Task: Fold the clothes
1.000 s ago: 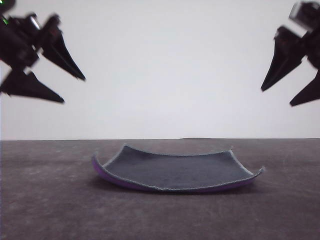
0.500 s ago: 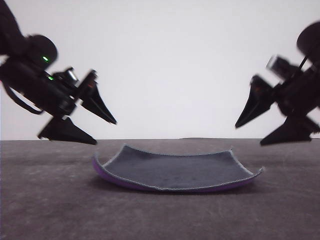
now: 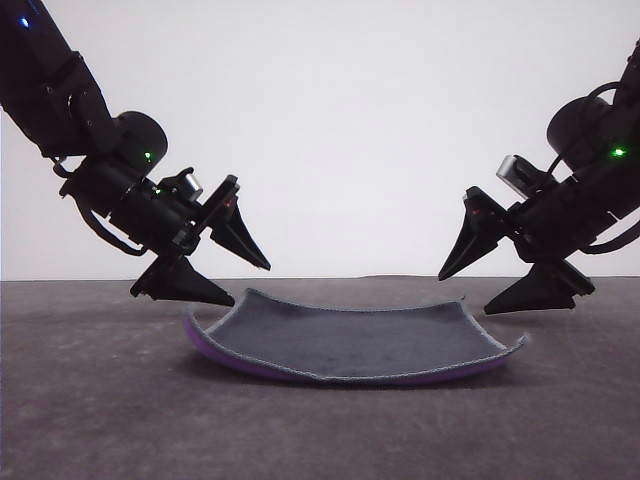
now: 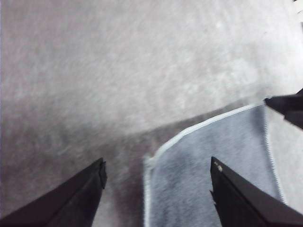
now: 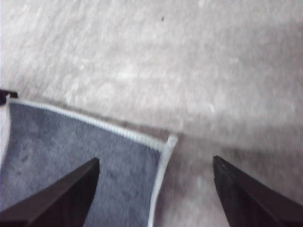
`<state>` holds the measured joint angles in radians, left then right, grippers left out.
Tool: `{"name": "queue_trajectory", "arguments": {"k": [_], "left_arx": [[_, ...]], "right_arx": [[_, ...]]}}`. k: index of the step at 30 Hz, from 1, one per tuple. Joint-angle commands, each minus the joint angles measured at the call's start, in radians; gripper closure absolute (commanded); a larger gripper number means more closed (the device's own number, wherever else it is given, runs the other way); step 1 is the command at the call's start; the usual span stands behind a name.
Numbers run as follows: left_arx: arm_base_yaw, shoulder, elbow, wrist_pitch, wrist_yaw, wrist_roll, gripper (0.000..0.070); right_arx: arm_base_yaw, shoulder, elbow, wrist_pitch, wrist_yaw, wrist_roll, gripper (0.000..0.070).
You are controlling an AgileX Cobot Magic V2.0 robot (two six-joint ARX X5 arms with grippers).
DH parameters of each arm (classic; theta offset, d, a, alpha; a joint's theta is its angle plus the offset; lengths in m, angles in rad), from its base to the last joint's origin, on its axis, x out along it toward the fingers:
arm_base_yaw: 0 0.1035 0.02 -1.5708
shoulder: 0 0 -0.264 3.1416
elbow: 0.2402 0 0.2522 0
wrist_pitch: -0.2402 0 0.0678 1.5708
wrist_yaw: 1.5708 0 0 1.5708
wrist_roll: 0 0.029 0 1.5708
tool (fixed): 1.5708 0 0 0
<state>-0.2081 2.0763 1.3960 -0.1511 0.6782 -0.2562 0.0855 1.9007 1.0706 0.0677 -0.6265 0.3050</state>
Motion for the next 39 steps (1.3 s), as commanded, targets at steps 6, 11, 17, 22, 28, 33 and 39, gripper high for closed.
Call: {"name": "queue_trajectory", "arguments": {"k": [6, 11, 17, 22, 28, 33, 39], "left_arx": [[-0.018, 0.025, 0.023, 0.009, -0.002, -0.001, 0.0313], [-0.038, 0.025, 0.023, 0.013, -0.002, 0.002, 0.0313], [-0.048, 0.025, 0.023, 0.013, -0.002, 0.005, 0.0321], [-0.048, 0.025, 0.023, 0.009, -0.002, 0.005, 0.0443], [-0.048, 0.025, 0.023, 0.009, -0.009, 0.029, 0.0700], [-0.048, 0.025, 0.023, -0.027, -0.007, 0.039, 0.0700], [-0.024, 0.024, 0.023, -0.088, 0.067, 0.039, 0.0700]], "right_arx": [[0.027, 0.034, 0.024, 0.013, -0.002, 0.026, 0.0220], [0.051, 0.037, 0.024, 0.022, 0.007, 0.027, 0.0221], [0.062, 0.037, 0.024, 0.032, 0.012, 0.030, 0.0320], [0.062, 0.037, 0.024, 0.027, 0.025, 0.029, 0.0435], [0.062, 0.037, 0.024, 0.022, 0.026, 0.019, 0.0700], [0.059, 0.037, 0.024, -0.001, 0.020, -0.002, 0.0700], [0.026, 0.036, 0.024, -0.049, -0.110, -0.018, 0.0700]]}}
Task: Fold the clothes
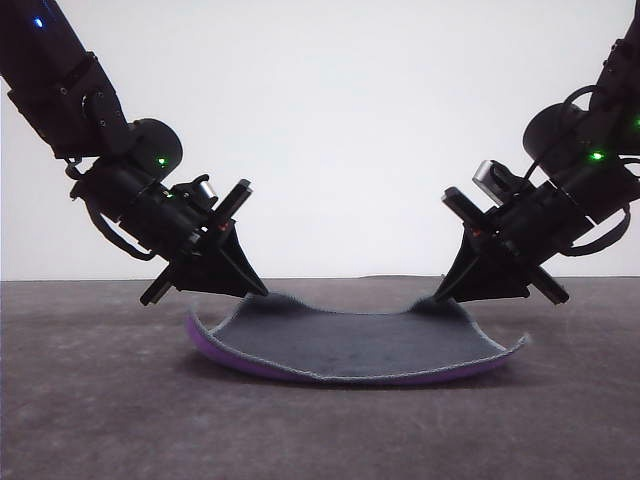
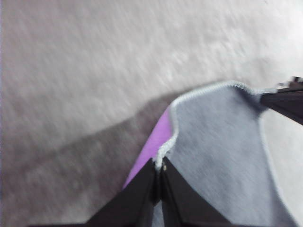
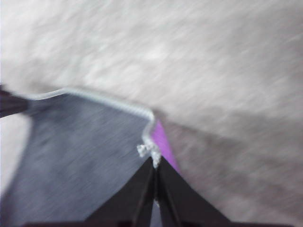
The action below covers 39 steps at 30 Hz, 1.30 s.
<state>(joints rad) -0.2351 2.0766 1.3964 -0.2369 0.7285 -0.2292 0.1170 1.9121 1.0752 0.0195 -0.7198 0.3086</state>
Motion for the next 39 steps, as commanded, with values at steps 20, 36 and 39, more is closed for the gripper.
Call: {"name": "queue_trajectory", "arguments": {"k": [20, 36, 39], "left_arx": [[0.058, 0.024, 0.024, -0.405, 0.297, 0.209, 0.0700], [0.058, 0.023, 0.032, -0.747, 0.289, 0.465, 0.0700], [0.058, 0.023, 0.034, -0.775, 0.289, 0.489, 0.0696]], "right_arx": [[-0.075, 0.021, 0.020, -0.309, -0.376, -0.157, 0.0700], [-0.072, -0.024, 0.021, -0.573, -0.370, -0.320, 0.0700], [-0.069, -0.024, 0.021, -0.601, -0.356, -0.347, 0.0700]]}}
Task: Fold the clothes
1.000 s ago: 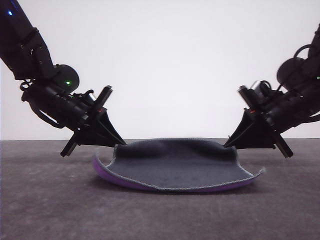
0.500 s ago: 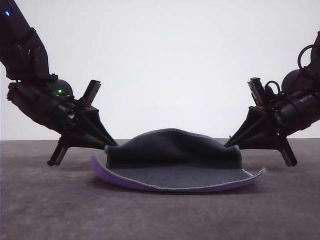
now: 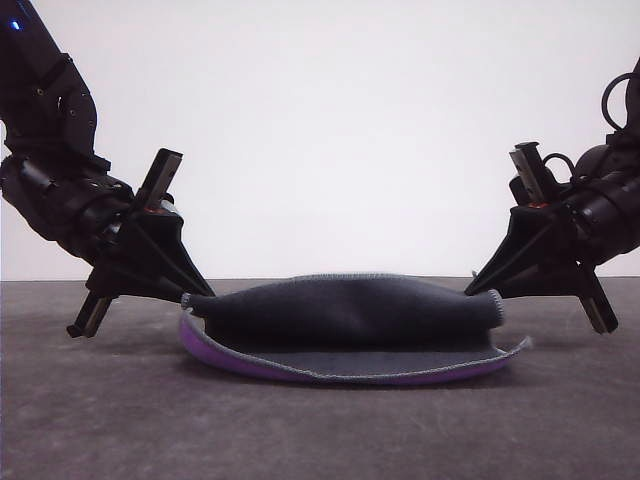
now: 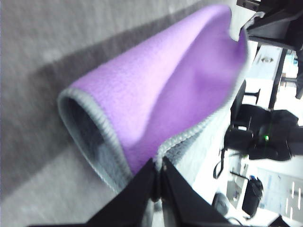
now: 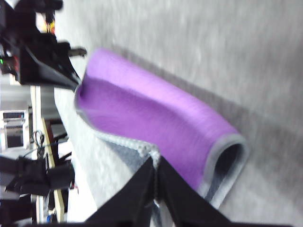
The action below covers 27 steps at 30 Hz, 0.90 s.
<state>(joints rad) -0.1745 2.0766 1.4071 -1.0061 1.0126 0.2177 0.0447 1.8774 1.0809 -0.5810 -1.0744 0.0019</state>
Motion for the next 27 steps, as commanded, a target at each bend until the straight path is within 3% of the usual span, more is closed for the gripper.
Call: {"name": "queue_trajectory", "arguments": {"k": [1, 7, 9, 12, 13, 15, 17, 20, 27], "left_arx": [[-0.002, 0.023, 0.024, -0.011, 0.005, 0.045, 0.0685], [-0.002, 0.023, 0.024, -0.053, 0.005, 0.078, 0.0588], [-0.002, 0.023, 0.024, -0.055, 0.005, 0.079, 0.0585], [-0.002, 0.023, 0.024, -0.057, 0.005, 0.079, 0.0570], [-0.002, 0.023, 0.024, -0.061, 0.006, 0.079, 0.0532], [-0.002, 0.023, 0.025, -0.074, 0.006, 0.084, 0.0435], [-0.002, 0.023, 0.025, -0.078, 0.006, 0.085, 0.0392], [-0.002, 0.023, 0.032, -0.100, 0.006, 0.094, 0.0385], [-0.001, 0.022, 0.142, -0.276, 0.005, 0.212, 0.0385]], "right_arx": [[0.005, 0.011, 0.015, -0.004, 0.006, -0.040, 0.0700], [0.005, 0.011, 0.015, -0.029, 0.008, -0.053, 0.0700], [0.005, 0.011, 0.015, -0.035, 0.008, -0.062, 0.0673], [0.005, 0.011, 0.015, -0.042, 0.001, -0.063, 0.0467], [0.005, 0.011, 0.015, -0.044, -0.002, -0.063, 0.0364], [0.005, 0.011, 0.015, -0.046, -0.002, -0.063, 0.0273], [0.004, 0.011, 0.015, -0.048, -0.003, -0.063, 0.0270], [0.004, 0.010, 0.018, -0.054, -0.005, -0.068, 0.0270], [0.004, -0.041, 0.061, -0.104, 0.018, -0.099, 0.0270]]}}
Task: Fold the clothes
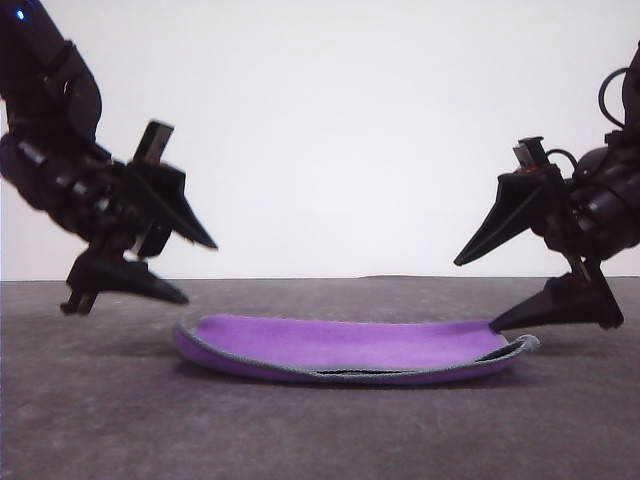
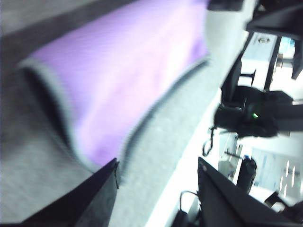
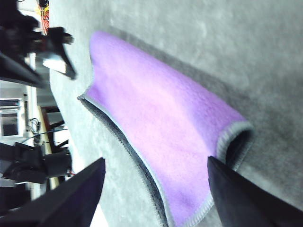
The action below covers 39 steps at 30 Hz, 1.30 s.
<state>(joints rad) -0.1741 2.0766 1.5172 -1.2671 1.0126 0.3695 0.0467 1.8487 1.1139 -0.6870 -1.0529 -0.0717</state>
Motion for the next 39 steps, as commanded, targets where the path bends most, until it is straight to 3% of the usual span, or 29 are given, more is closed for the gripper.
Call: {"name": "queue_trajectory", "arguments": {"k": [1, 7, 15, 20, 25, 31, 35, 39], "left_arx": [[-0.001, 0.022, 0.056, -0.033, 0.001, 0.060, 0.0385], [-0.001, 0.022, 0.213, -0.128, -0.118, 0.049, 0.0385], [-0.007, -0.019, 0.392, -0.154, -0.407, -0.082, 0.0412], [-0.018, -0.123, 0.435, -0.074, -0.596, -0.182, 0.0664], [-0.018, -0.268, 0.438, -0.073, -0.620, -0.220, 0.0673], [-0.025, -0.432, 0.408, -0.083, -0.672, -0.242, 0.0673], [-0.036, -0.551, 0.304, -0.062, -0.709, -0.260, 0.0673], [-0.036, -0.691, 0.102, 0.015, -0.709, -0.279, 0.0673]], "right_arx": [[0.002, -0.031, 0.037, -0.005, 0.015, -0.025, 0.0270], [0.002, -0.196, 0.090, -0.042, 0.225, -0.014, 0.0270], [0.002, -0.463, 0.104, -0.056, 0.451, 0.031, 0.0270], [0.003, -0.571, 0.104, -0.121, 0.489, 0.038, 0.0270], [0.012, -0.603, 0.104, -0.255, 0.498, 0.007, 0.0270], [0.048, -0.603, 0.099, -0.341, 0.574, -0.019, 0.0270], [0.073, -0.603, 0.096, -0.340, 0.584, -0.018, 0.0270], [0.099, -0.603, 0.096, -0.334, 0.583, -0.018, 0.0270]]}}
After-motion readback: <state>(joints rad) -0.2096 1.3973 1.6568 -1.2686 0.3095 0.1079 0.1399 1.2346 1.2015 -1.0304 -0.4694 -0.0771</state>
